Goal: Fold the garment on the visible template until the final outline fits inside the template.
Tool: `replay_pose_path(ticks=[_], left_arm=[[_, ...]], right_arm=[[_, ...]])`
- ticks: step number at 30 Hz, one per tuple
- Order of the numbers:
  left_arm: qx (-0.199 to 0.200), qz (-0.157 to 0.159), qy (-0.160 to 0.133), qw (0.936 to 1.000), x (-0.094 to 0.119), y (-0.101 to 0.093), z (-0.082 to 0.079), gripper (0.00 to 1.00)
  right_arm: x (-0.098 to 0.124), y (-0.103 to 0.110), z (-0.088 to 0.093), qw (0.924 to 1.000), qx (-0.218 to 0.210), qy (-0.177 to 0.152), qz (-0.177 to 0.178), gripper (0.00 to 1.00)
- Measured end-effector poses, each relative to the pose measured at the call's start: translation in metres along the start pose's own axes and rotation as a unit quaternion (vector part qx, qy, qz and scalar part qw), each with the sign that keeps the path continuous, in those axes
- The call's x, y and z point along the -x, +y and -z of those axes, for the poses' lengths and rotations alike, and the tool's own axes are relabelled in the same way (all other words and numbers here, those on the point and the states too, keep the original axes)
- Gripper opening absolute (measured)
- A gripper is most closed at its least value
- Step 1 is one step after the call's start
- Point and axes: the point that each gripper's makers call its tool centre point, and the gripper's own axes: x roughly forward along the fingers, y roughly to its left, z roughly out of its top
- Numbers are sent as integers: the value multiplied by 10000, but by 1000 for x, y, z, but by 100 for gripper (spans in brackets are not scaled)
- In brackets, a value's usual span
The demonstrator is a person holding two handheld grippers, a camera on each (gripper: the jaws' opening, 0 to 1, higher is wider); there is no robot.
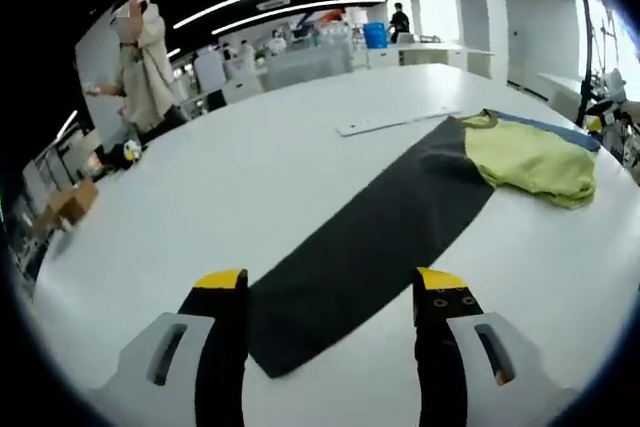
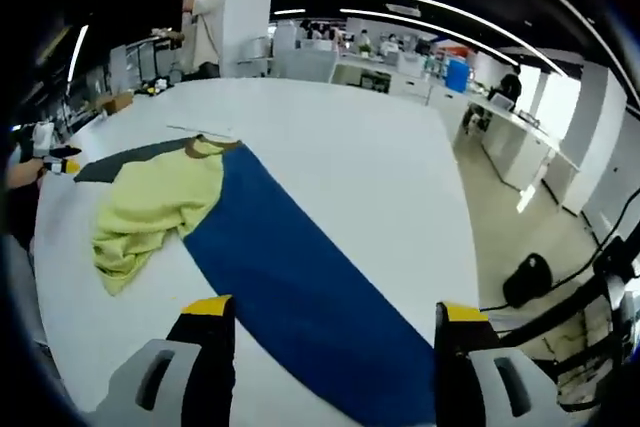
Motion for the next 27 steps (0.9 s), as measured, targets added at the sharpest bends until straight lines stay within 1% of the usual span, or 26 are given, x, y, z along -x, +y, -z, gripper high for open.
replay_pose_path(ticks=[3,4,7,9,10,12,16,17,18,20,22,24,27], left_arm=[[14,238,-232,9994,4,-16,-10,78],[-19,302,-272,9992,6,-22,-13,82],[-128,510,-369,9979,11,-39,-20,87],[-89,603,-457,9971,15,-48,-25,90],[-72,683,-527,9962,18,-54,-27,91],[-47,793,-619,9949,23,-63,-31,94],[-233,1012,-597,9928,30,-82,-32,97],[-258,1049,-609,9923,32,-86,-33,99],[-258,1087,-625,9918,33,-89,-34,98],[-277,1171,-665,9905,37,-96,-37,99],[-314,1237,-699,9894,41,-103,-39,99],[-262,1339,-727,9880,45,-111,-43,99],[-318,1429,-783,9861,51,-122,-47,99]], right_arm=[[-3,12,-7,9996,115,-89,-227,91],[-4,21,-11,9991,154,-146,-365,93],[-5,41,-17,9971,305,-190,-665,96],[-6,54,-21,9953,456,-224,-819,98],[-5,63,-24,9938,558,-251,-927,98],[-5,75,-29,9925,618,-299,-1013,97],[-5,101,-33,9900,602,-242,-1255,93],[-4,113,-37,9871,694,-337,-1405,93],[-4,119,-39,9863,718,-357,-1443,92],[-3,137,-43,9822,807,-386,-1650,91],[-3,152,-46,9803,835,-369,-1752,90],[-2,168,-49,9756,936,-412,-1942,89],[-4,182,-49,9716,1087,-419,-2058,85]])
